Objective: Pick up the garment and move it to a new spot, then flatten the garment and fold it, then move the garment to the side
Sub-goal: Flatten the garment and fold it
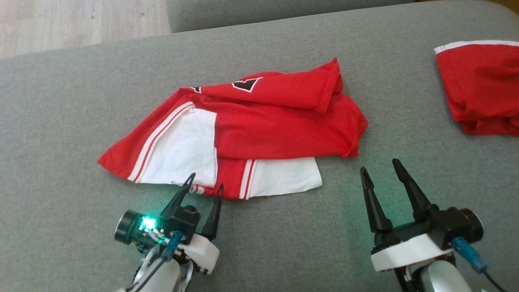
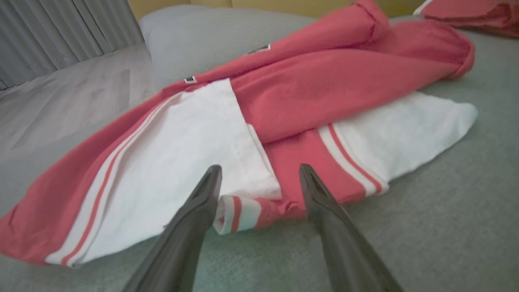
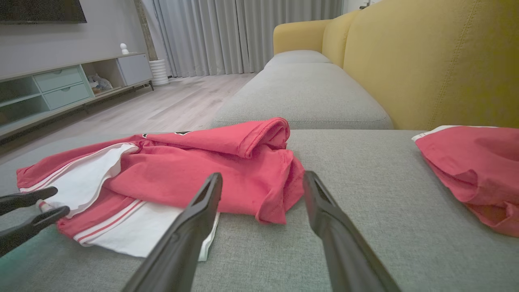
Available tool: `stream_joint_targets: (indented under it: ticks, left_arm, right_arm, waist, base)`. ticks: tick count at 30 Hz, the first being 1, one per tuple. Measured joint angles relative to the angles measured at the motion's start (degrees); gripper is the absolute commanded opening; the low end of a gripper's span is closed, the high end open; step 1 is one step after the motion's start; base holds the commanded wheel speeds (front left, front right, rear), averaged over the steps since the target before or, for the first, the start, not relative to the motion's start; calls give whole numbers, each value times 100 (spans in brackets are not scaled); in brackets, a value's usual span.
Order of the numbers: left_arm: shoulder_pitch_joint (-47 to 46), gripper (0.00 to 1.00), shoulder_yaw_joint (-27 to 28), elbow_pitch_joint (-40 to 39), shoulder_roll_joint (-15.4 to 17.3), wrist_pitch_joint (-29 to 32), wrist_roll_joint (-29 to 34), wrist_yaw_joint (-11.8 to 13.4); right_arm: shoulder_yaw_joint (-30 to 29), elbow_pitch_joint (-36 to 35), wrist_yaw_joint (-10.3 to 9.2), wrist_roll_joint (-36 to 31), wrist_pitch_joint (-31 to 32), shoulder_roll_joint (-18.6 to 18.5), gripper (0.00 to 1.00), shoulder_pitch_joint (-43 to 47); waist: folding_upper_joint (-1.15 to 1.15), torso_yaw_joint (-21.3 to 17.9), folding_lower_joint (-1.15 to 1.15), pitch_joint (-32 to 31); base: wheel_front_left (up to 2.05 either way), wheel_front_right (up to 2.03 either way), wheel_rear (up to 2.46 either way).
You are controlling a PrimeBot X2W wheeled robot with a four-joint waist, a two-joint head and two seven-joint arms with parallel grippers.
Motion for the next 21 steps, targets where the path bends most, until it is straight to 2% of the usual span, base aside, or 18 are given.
stream_joint_targets:
  ticks: [8, 17, 18, 19, 20, 21]
  left_arm:
    - [-197, 100, -57, 409, 5, 414, 220, 386]
    - [-319, 100, -123, 414, 11, 412, 268, 455]
    - [-320, 91, -124, 415, 11, 412, 265, 455]
    - [-324, 63, -125, 414, 12, 409, 265, 456]
    - [-331, 40, -129, 413, 12, 405, 265, 456]
    - [-339, 30, -135, 409, 12, 399, 265, 455]
  right_arm:
    - [-3, 8, 0, 1, 0, 0, 100, -1]
    - [11, 9, 0, 1, 0, 1, 100, -101]
    - [18, 9, 0, 1, 0, 1, 100, -113]
    - [24, 9, 0, 2, 0, 1, 100, -114]
    - [25, 10, 0, 2, 0, 2, 100, -113]
    - [25, 11, 0, 2, 0, 2, 100, -113]
  waist:
    - [0, -35, 0, 79]
    - [0, -5, 0, 132]
    - [0, -7, 0, 134]
    - [0, -8, 0, 138]
    - [0, -9, 0, 140]
    - [0, -10, 0, 142]
  base:
    - [0, 0, 0]
    - [0, 0, 0]
    - [0, 0, 0]
    - [0, 0, 0]
    - [0, 0, 0]
    - [0, 0, 0]
